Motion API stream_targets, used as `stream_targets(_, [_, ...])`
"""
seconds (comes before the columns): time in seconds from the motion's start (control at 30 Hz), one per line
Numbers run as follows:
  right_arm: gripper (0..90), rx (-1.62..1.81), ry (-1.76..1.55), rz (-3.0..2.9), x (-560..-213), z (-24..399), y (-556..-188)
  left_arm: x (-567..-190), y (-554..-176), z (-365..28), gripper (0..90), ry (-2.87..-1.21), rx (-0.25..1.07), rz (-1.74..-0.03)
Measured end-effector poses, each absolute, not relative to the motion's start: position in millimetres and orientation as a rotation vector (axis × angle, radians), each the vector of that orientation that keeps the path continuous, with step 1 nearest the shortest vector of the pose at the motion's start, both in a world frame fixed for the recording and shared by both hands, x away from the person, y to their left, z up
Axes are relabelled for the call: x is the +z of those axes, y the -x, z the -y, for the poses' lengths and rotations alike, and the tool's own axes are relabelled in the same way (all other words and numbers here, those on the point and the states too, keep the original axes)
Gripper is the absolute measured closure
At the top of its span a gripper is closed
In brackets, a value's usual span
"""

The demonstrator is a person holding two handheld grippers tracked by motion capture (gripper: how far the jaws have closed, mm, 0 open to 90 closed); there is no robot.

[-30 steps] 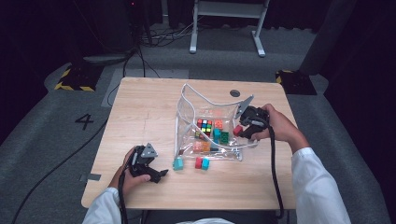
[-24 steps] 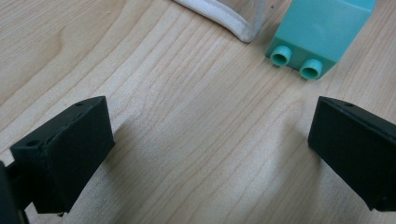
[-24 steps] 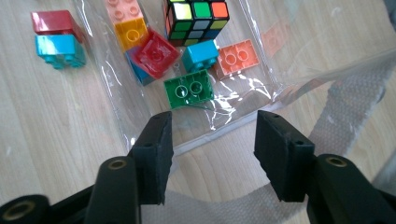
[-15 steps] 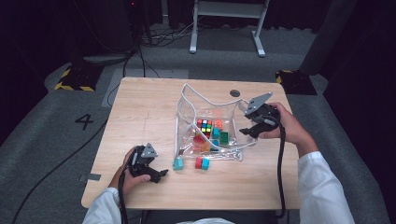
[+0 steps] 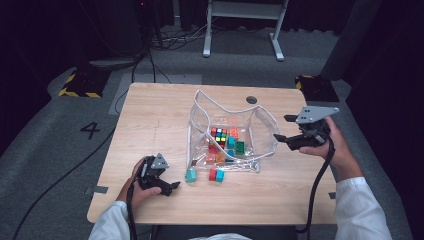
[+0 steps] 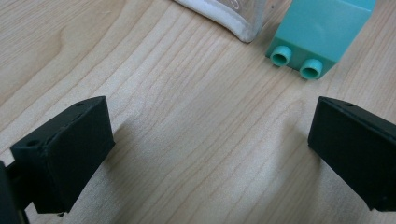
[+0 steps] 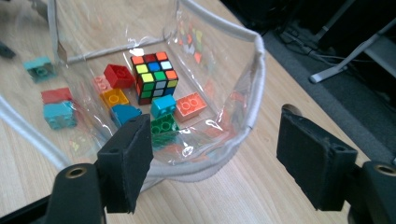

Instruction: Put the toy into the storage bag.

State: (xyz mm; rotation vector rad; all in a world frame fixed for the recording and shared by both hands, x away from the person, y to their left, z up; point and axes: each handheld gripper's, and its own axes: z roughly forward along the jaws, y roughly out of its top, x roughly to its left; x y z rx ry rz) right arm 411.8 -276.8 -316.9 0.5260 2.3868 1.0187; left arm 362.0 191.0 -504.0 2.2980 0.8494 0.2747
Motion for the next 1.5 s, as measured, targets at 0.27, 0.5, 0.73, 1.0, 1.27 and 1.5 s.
stream_targets(0.27, [26.0,1.099,-0.566,-2.315,-329.0,298.7,-381.8,-503.9,-362.0,-191.1,0.2,-2.3,0.274,-0.848])
stream_targets(0.5, [26.1,1.135,-0.616,-2.32,-358.5,312.1,-365.1,-504.0,-362.0,-191.0,0.1,-2.298,0.275,-0.85])
stream_targets(0.73, [27.7,1.143,-0.629,-2.365,-392.6,313.3,-355.5,-503.9,-362.0,-191.2,0.2,-2.3,0.275,-0.848])
stream_targets(1.0, [29.9,1.161,-0.615,-2.436,-428.9,301.4,-349.9,-503.9,-361.9,-191.1,0.1,-2.3,0.276,-0.849])
stream_targets(1.27, [33.1,1.181,-0.571,-2.522,-459.4,271.3,-348.2,-503.9,-361.9,-191.1,0.2,-2.3,0.274,-0.848])
stream_targets(1.5, [34.8,1.192,-0.523,-2.596,-480.9,237.8,-351.1,-504.0,-362.0,-191.0,0.1,-2.298,0.274,-0.849])
